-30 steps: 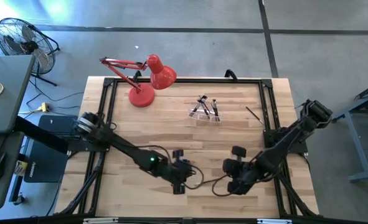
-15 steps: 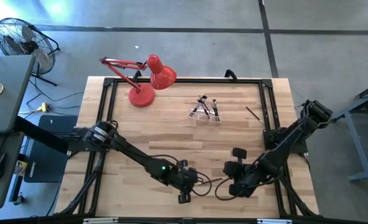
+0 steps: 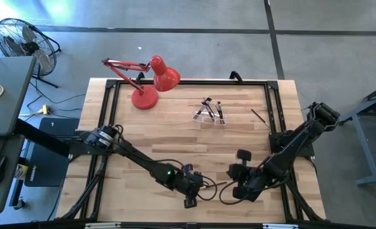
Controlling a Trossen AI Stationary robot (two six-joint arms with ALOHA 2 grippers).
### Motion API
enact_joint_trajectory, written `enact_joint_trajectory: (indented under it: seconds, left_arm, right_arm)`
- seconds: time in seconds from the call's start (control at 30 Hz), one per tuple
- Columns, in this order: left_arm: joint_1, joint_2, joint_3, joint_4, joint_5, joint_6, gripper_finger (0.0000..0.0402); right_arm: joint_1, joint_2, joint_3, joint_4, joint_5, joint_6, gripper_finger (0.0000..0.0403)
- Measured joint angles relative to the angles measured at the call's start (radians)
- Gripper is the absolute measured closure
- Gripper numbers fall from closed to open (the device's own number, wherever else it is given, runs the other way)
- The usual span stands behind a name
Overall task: Put items in baskets/containers
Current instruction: Put the eyeshadow brush into the transparent organizer
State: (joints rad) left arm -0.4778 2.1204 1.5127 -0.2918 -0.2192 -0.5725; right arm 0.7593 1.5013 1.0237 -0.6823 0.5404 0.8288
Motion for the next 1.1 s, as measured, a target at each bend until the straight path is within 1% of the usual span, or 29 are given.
enact_joint_trajectory:
  seconds: [0.1, 0.2, 0.27, 0.37, 0.53, 0.73, 0.8, 0.87, 0.93, 1.03, 1.1]
  left_arm:
    - [0.000, 0.000, 0.000, 0.003, -0.004, 0.000, 0.0401]
    - [0.006, 0.029, 0.001, 0.027, -0.001, 0.000, 0.0401]
    - [0.006, 0.049, -0.002, 0.042, 0.023, -0.006, 0.0401]
    - [0.007, 0.072, 0.000, 0.109, 0.058, -0.015, 0.0401]
    - [0.005, 0.095, 0.002, 0.110, 0.034, -0.073, 0.0401]
    - [0.006, 0.098, 0.003, 0.111, 0.036, -0.089, 0.0401]
    - [0.005, 0.087, 0.002, 0.104, 0.008, -0.095, 0.0401]
    - [0.003, 0.073, -0.002, 0.073, -0.052, -0.095, 0.0401]
    - [0.006, 0.064, -0.003, 0.070, -0.081, -0.093, 0.0401]
    - [0.008, 0.042, -0.002, 0.080, -0.085, -0.090, 0.0401]
    - [0.007, 0.041, 0.000, 0.104, -0.057, -0.088, 0.0401]
  right_arm:
    - [0.000, 0.000, 0.000, 0.000, 0.010, 0.000, 0.0400]
    - [0.000, 0.000, 0.000, 0.000, 0.011, -0.013, 0.0397]
    - [0.000, 0.000, 0.000, 0.003, 0.011, -0.029, 0.0397]
    - [0.000, 0.000, 0.000, 0.005, 0.015, -0.028, 0.0397]
    - [0.000, 0.000, 0.000, 0.008, 0.017, -0.028, 0.0401]
    - [0.000, 0.000, 0.000, 0.026, 0.003, -0.026, 0.0394]
    - [0.000, 0.000, 0.000, 0.029, 0.004, -0.026, 0.0393]
    - [0.000, 0.000, 0.000, 0.029, 0.008, -0.026, 0.0394]
    - [0.000, 0.000, 0.000, 0.030, 0.009, -0.026, 0.0397]
    - [0.000, 0.000, 0.000, 0.030, 0.010, -0.026, 0.0398]
    - [0.000, 0.000, 0.000, 0.030, 0.010, -0.026, 0.0397]
